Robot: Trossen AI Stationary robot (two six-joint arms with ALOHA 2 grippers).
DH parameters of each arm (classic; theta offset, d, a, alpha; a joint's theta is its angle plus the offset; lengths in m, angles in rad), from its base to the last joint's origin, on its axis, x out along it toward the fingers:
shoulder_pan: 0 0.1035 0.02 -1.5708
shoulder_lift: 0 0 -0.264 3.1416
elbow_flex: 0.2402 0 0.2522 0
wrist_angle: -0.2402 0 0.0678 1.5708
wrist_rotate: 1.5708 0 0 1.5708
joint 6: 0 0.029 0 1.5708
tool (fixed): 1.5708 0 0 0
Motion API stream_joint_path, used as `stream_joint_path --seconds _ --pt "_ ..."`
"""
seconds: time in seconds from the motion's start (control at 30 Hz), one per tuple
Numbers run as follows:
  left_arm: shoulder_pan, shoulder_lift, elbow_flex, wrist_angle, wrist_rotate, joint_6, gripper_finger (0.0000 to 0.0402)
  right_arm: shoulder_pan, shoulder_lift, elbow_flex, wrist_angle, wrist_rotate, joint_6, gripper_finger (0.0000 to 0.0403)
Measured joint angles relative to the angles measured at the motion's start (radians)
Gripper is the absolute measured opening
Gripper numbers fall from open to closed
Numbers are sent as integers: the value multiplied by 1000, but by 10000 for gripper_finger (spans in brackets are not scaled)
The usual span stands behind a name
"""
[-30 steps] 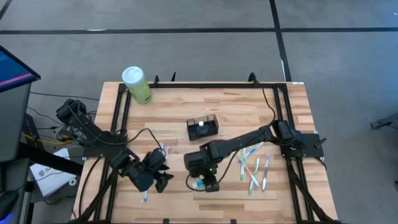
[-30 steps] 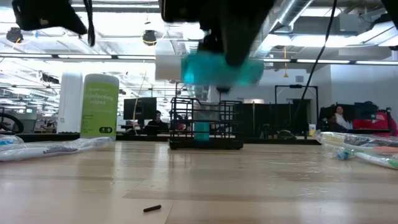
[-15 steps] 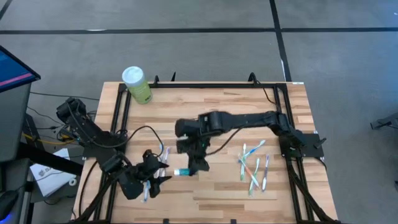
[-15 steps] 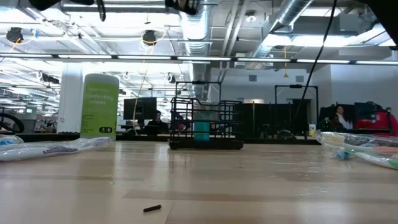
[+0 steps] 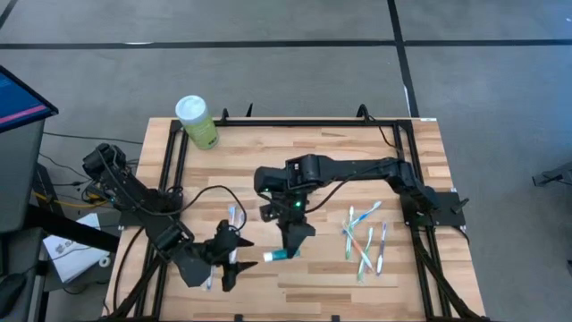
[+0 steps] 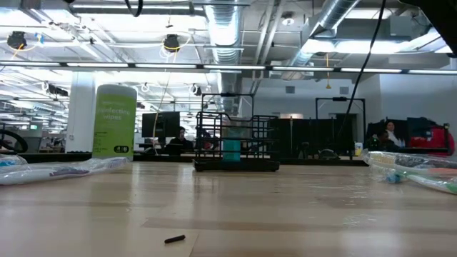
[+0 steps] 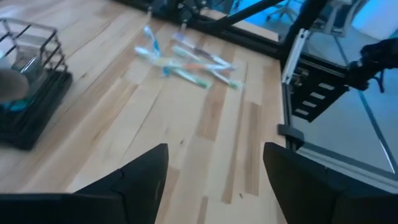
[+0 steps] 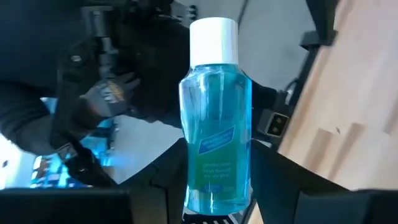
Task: Pick & Place toothbrushing station
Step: Put the blue mouthwash into the black mesh organizer
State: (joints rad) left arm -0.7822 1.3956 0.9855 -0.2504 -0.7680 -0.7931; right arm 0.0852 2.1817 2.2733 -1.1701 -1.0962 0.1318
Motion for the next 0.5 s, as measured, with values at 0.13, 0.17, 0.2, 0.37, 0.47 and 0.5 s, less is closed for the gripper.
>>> stream_joint_path --seconds 0.13,0.17,0.2,0.37,0.47,0.5 --pt "0 0 0 26 13 8 254 2 0 -35 62 -62 0 141" --pt "0 0 0 27 15 6 252 4 0 -47 78 -64 0 140" --pt "0 0 0 31 16 3 251 6 0 -63 96 -63 0 140" --pt "-2 -22 0 34 72 -107 243 5 0 -148 109 49 -6 143" --pt "-5 -40 0 32 82 -158 234 1 1 -192 99 153 -31 142" --pt "-7 -47 0 37 84 -175 231 -1 1 -205 108 193 -30 142"
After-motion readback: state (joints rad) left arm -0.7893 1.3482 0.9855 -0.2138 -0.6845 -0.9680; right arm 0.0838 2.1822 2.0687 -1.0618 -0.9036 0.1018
